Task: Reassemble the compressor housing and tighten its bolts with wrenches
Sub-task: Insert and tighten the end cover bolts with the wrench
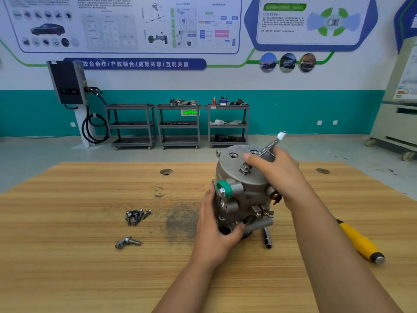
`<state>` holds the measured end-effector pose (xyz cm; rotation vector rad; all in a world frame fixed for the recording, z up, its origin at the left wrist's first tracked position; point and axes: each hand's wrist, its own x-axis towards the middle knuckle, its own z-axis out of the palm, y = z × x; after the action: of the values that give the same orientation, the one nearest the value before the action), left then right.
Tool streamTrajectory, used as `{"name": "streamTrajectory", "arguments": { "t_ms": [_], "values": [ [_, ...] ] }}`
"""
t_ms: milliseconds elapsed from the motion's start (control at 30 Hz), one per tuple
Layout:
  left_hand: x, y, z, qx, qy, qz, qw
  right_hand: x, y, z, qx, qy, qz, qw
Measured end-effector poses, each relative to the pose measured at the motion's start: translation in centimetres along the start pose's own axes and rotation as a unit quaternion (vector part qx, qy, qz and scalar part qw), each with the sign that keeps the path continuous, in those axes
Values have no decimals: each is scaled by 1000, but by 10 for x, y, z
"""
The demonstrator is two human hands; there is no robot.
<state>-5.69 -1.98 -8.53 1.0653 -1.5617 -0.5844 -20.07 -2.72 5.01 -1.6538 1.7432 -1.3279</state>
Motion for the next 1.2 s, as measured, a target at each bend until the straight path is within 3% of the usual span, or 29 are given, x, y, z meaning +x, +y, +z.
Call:
{"name": "streamTrajectory", "arguments": {
  "t_ms": [133, 267, 367, 500, 600, 700, 767, 933, 1033, 1200],
  "values": [
    [0, 0, 1, 2, 4, 4, 1000, -15, 12, 13, 268, 72, 24, 961],
    [-1, 1, 0, 1, 7, 5, 1000, -28, 21, 23, 461, 118, -14, 879],
    [-1, 0, -1, -6, 7, 1, 1000, -40, 26, 25, 518, 155, -52, 839],
    [-1, -1, -1, -8, 6, -6, 1000, -62, 31, 30, 543, 178, -109, 813],
    [0, -2, -1, -9, 7, -5, 1000, -78, 33, 35, 505, 179, -162, 829],
    [-1, -2, 0, -15, 5, -9, 1000, -88, 36, 35, 360, 204, -229, 881],
    [-1, -1, 0, -21, 6, -11, 1000, -89, 35, 33, 250, 211, -311, 892],
    [1, 1, 1, -41, 4, -10, 999, -75, 13, 30, 25, 225, -429, 874],
    [0, 4, 0, -17, 7, 6, 1000, -61, -5, 27, -54, 193, -469, 860],
    [-1, 2, -2, -1, -6, -7, 1000, -40, -35, 20, -180, 126, -453, 864]
  ]
}}
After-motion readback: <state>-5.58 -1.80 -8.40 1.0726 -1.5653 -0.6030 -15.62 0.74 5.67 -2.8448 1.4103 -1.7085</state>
